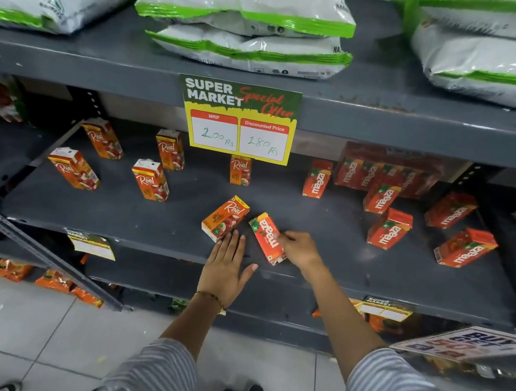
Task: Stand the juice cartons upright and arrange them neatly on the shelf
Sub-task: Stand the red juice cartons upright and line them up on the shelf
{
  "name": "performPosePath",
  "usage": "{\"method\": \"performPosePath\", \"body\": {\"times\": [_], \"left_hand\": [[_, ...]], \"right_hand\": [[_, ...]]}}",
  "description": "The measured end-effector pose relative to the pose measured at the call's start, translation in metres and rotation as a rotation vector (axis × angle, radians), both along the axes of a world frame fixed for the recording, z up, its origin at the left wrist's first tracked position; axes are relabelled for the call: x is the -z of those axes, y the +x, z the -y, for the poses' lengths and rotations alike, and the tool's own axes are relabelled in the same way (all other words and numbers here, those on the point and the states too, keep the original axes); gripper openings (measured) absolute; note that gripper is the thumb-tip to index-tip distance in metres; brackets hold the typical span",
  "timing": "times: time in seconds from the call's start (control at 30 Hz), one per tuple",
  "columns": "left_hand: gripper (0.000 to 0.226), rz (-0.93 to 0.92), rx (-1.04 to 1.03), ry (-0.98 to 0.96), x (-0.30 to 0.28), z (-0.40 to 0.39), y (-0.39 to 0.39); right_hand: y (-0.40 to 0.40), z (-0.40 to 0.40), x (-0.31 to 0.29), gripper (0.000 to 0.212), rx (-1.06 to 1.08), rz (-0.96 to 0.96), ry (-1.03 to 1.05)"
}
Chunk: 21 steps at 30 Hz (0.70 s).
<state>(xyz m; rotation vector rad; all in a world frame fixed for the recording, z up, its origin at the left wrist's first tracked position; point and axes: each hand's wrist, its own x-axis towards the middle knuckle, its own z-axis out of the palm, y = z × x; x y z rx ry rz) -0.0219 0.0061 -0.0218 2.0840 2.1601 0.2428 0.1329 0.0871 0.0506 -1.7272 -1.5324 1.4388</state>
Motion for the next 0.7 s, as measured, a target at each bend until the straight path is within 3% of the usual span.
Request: {"method": "performPosePath", "body": {"times": [0.23,0.37,0.47,0.6,0.7], "left_hand": [[0.071,-0.005,0.002,-0.003,0.000,0.000,0.000],[0.073,-0.009,-0.004,0.027,-0.002,0.002,0.000],[0.084,0.007,-0.006,0.025,-0.005,0.004,0.002],[0.071,0.016,-0.016,0.014,-0.004,0.004,0.001],[0.075,0.011,-0.015,0.012,-0.006,0.004,0.002]], "right_hand": [[0.015,0.003,-0.014,0.030,0.003,-0.334,-0.226],[0.036,0.001,-0.049,0.021,-0.156,-0.590,-0.123],[0.047,0.002,-0.086,0.034,-0.283,-0.725,-0.002],[0.057,0.012,-0.128,0.060,-0.437,-0.813,0.082],[0.063,0.016,-0.142,0.073,-0.452,-0.863,0.100]]}}
